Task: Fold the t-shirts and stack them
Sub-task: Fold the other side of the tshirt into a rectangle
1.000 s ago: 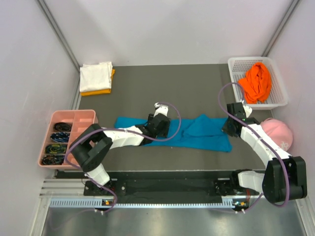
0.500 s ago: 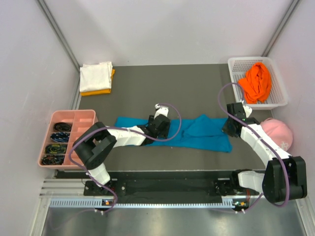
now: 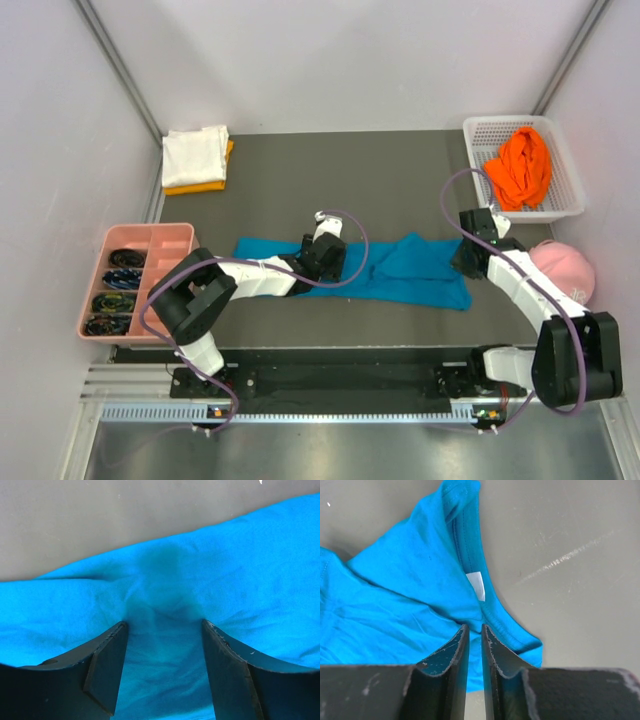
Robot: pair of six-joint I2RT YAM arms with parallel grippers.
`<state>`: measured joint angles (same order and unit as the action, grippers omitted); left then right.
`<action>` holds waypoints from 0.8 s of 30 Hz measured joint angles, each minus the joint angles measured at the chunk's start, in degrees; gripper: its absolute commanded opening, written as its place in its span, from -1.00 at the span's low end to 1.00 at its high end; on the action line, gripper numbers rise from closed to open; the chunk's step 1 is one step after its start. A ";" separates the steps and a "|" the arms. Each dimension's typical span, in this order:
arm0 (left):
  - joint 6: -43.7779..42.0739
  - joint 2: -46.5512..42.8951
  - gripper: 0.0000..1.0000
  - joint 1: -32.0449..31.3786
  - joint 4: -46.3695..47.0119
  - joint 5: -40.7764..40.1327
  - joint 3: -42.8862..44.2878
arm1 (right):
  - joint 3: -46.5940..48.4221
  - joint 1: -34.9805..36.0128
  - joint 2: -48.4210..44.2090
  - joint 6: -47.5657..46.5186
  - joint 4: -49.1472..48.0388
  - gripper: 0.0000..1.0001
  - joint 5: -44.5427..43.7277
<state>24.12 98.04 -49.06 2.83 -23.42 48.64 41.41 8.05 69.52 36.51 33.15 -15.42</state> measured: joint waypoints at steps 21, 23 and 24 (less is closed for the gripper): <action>0.02 0.00 0.29 0.00 -0.02 -0.22 0.00 | -0.11 0.00 5.64 0.04 -3.65 -0.37 0.96; 0.00 0.00 0.29 0.00 -0.02 -0.22 0.00 | -0.13 0.00 5.68 0.04 -3.80 -0.38 0.96; 0.02 0.00 0.29 0.00 -0.02 -0.22 0.00 | -0.11 0.00 5.77 0.04 -3.93 -0.37 0.96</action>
<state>24.14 98.04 -49.06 2.81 -23.64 48.64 41.30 8.05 75.29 36.56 29.21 -14.46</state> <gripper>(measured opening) 0.645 0.315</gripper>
